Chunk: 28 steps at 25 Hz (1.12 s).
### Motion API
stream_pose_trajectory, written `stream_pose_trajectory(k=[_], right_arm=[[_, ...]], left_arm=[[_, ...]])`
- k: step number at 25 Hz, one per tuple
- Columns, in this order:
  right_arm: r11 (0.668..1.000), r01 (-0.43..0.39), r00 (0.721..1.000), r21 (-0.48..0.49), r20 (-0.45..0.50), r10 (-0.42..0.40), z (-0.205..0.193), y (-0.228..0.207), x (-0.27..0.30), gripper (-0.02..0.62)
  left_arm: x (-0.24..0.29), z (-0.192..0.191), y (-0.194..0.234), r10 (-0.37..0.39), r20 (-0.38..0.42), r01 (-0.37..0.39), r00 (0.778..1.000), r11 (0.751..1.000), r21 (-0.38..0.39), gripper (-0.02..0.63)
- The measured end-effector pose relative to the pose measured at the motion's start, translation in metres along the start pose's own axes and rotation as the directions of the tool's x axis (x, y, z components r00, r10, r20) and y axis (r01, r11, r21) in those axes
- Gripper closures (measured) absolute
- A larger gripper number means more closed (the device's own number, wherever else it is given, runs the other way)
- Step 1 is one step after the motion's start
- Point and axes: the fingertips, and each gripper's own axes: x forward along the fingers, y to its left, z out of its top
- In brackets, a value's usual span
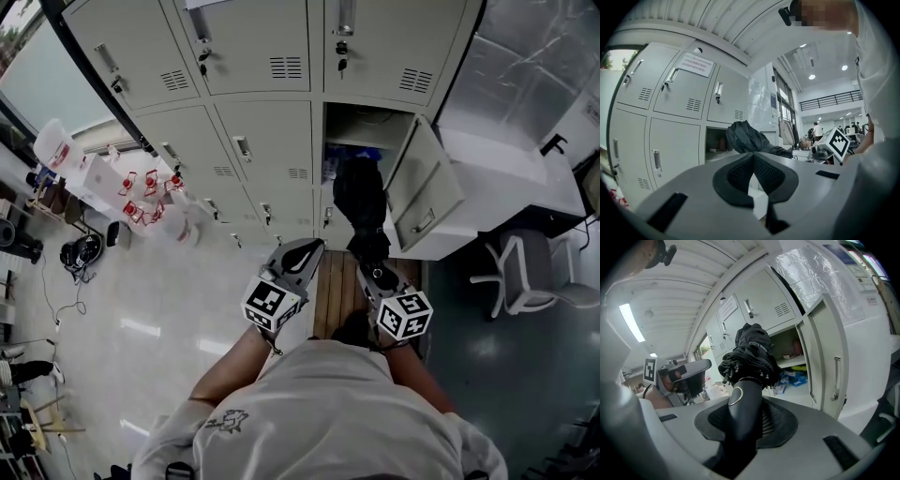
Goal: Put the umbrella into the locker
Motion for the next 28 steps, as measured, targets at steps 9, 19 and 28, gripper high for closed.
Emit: stream_pose_trajectory(k=[9, 19, 28], right_arm=[[1.000, -0.025, 0.999, 0.010, -0.043, 0.026, 0.010, -0.045, 0.027, 0.449], [0.995, -0.099, 0.988, 0.000, -0.122, 0.098, 0.010, -0.089, 0.050, 0.449], [0.997, -0.077, 0.986, 0.012, -0.148, 0.078, 0.016, -0.097, 0.072, 0.449]], left_arm=[[0.057, -0.007, 0.017, 0.015, -0.021, -0.015, 1.000, 1.000, 0.010, 0.595], [0.114, -0.012, 0.039, 0.113, 0.003, -0.113, 0.994, 0.994, -0.002, 0.595], [0.127, -0.027, 0.066, 0.083, -0.035, -0.084, 0.996, 0.996, -0.036, 0.595]])
